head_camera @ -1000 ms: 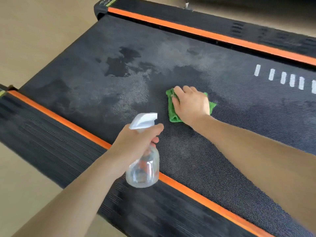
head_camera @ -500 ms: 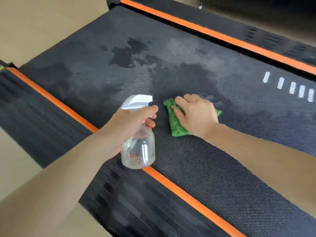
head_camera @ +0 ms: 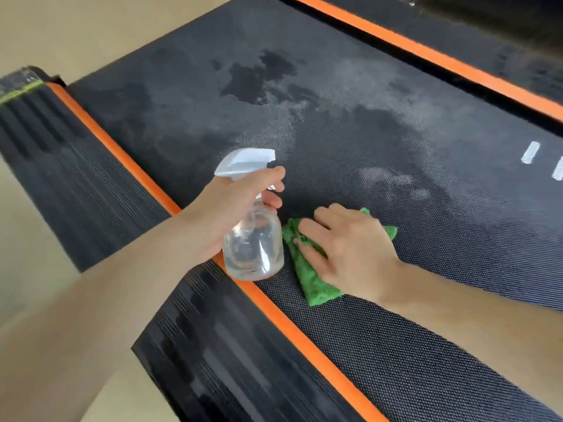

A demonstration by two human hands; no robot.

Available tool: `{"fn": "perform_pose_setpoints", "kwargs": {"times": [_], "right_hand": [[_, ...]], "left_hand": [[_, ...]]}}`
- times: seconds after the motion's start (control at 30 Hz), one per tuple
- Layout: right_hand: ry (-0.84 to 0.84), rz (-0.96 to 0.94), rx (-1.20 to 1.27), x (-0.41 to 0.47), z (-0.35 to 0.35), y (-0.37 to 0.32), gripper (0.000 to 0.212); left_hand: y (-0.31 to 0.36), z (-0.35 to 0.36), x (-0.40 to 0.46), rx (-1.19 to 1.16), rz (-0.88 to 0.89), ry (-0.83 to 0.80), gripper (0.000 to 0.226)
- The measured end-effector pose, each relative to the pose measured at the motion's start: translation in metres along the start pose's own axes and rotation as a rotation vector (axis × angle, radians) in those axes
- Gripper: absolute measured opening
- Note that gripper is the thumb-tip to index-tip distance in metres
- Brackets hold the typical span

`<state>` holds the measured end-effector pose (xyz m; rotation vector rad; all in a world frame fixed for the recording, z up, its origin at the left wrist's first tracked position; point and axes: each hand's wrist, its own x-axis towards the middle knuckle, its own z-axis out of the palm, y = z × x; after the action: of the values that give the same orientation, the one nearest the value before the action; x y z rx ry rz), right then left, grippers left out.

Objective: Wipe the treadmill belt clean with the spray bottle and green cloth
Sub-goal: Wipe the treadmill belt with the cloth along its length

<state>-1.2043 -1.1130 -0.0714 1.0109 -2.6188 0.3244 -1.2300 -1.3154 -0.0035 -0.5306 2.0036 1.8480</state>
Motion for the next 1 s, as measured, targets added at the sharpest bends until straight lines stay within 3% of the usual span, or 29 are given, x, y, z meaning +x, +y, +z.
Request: {"fn": "perform_pose_setpoints", "kwargs": {"times": [0.2,0.3,0.4,0.57,0.77,0.87,1.0], "right_hand": [[0.097,0.361,-0.217,0.059,0.026,0.022,0.020],[0.113,0.302,-0.137,0.038,0.020,-0.003,0.019],[0.025,0.182,0.000,-0.004,0.001,-0.027,0.015],[-0.033,0.024,0.018,-0.031,-0.009,-0.012,0.018],[0.061,0.400,-0.247,0.042,0.015,0.048,0.024],[0.047,0.484,-0.229,0.054,0.024,0.015,0.023],[-0.041,0.188,-0.032,0.004,0.005,-0.056,0.019]], "left_hand": [[0.003,-0.004,0.011,0.015,0.051,0.000,0.027],[0.003,-0.002,0.013,-0.022,0.046,0.004,0.026],[-0.002,0.001,0.010,-0.056,0.029,-0.010,0.027],[0.002,0.001,0.007,-0.022,0.055,-0.014,0.027],[0.023,-0.009,-0.001,0.036,0.027,-0.060,0.030],[0.028,-0.019,-0.011,0.034,0.044,-0.071,0.030],[0.026,-0.037,-0.022,0.051,0.046,-0.120,0.029]]}}
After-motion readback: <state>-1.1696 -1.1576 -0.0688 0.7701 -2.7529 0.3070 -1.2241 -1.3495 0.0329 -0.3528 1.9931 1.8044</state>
